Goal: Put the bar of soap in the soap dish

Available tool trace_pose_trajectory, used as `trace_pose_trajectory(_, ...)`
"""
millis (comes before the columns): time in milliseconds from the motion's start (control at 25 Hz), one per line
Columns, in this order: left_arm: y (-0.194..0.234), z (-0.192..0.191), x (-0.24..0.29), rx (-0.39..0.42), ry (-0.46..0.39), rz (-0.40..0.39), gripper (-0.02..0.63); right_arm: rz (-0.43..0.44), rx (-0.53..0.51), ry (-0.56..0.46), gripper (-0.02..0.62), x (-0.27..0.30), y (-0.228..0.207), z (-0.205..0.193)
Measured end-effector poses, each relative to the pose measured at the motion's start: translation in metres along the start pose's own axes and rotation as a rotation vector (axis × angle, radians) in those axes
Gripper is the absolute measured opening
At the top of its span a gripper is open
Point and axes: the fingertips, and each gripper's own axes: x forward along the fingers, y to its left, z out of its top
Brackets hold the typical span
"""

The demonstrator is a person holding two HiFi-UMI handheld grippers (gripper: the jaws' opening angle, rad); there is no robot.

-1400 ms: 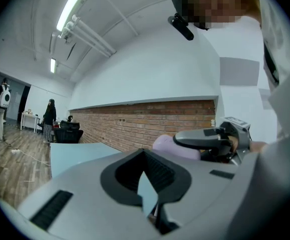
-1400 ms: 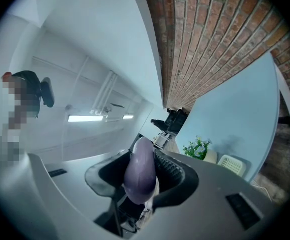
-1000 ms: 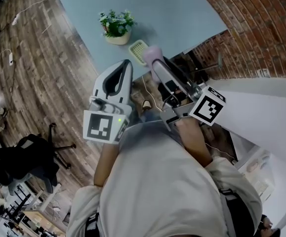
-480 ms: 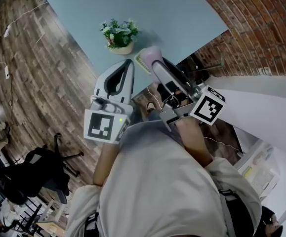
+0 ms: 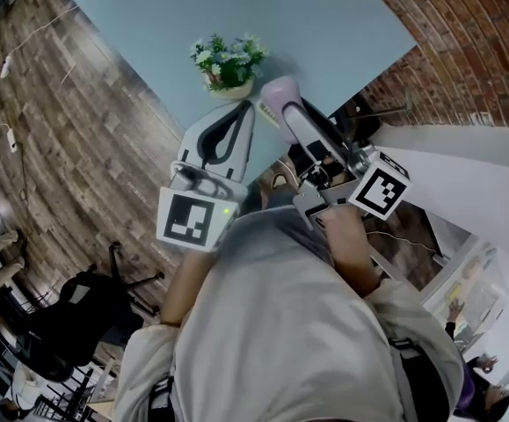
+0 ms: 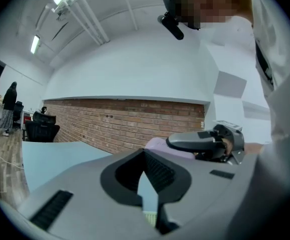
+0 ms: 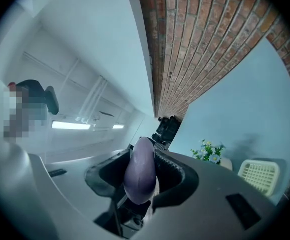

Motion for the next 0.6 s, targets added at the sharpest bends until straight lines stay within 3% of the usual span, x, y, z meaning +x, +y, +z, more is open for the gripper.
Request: trace_pose_trajectory(600,0.011,-0.021,0.028,-0.009,0.028,-0.023,0.002,-0.020,0.023,0.046,0.160,0.007,-0.033,0.008)
